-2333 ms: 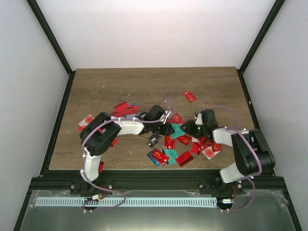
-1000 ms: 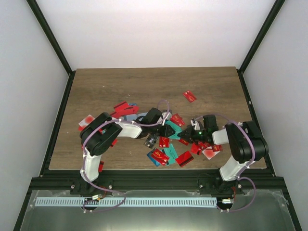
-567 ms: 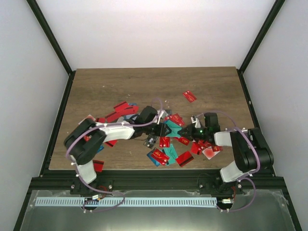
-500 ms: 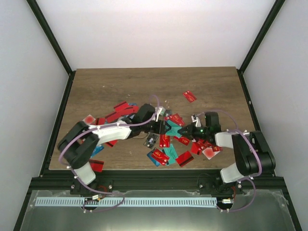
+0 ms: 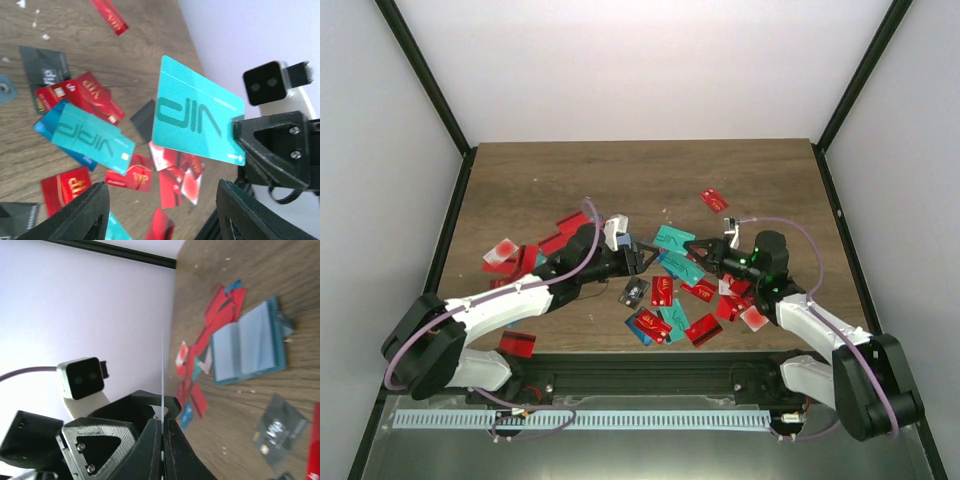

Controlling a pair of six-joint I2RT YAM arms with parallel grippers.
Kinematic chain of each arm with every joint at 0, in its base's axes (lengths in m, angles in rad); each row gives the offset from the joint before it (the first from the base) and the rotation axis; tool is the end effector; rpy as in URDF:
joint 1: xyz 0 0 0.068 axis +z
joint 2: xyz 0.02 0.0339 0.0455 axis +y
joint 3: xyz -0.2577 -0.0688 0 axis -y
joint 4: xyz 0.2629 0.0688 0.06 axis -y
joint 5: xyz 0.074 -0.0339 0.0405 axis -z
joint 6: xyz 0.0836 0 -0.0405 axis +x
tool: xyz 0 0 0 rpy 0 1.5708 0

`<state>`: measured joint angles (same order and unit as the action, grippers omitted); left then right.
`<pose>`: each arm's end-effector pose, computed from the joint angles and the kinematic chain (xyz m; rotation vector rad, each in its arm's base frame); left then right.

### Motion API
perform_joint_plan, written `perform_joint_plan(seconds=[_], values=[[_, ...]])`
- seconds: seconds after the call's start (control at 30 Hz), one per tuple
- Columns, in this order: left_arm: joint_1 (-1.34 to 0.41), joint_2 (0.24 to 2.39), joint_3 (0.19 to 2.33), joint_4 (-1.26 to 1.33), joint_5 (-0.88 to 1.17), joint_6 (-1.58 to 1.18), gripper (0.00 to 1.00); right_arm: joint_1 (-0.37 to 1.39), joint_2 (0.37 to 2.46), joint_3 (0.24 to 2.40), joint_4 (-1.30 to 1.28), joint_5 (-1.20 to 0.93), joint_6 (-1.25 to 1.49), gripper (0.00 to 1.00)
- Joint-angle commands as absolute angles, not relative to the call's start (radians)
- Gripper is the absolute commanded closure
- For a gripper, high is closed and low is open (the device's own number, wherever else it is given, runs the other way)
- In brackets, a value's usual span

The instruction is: Put the credit cards into the card holder

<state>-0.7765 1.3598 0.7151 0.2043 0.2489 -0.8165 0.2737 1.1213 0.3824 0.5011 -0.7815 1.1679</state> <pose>0.2370 -0.2617 0.1894 0.1322 2.2311 -1.2051 0.2463 0.1303 0.1815 0.2800 2.0809 1.6551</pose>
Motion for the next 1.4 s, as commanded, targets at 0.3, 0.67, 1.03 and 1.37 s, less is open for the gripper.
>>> perform_joint_plan(seconds=[0.3,0.67,1.03,1.37], values=[[-0.774,1.293,0.653,0.570,0.331,-0.932,0.42,0.437,1.115,0.377,0.804,-0.658,1.480,0.99],[-0.772,1.256,0.634,0.620,0.267,-0.931,0.72,0.477,1.110,0.382,0.862,-0.668,1.497,0.99],[-0.733,1.203,0.662,0.528,0.333,-0.856,0.96,0.481,1.166,0.503,0.722,-0.802,1.209,0.44],[-0.640,1.088,0.760,0.100,0.645,-0.622,0.96,0.371,1.163,0.678,0.303,-1.029,0.703,0.18]])
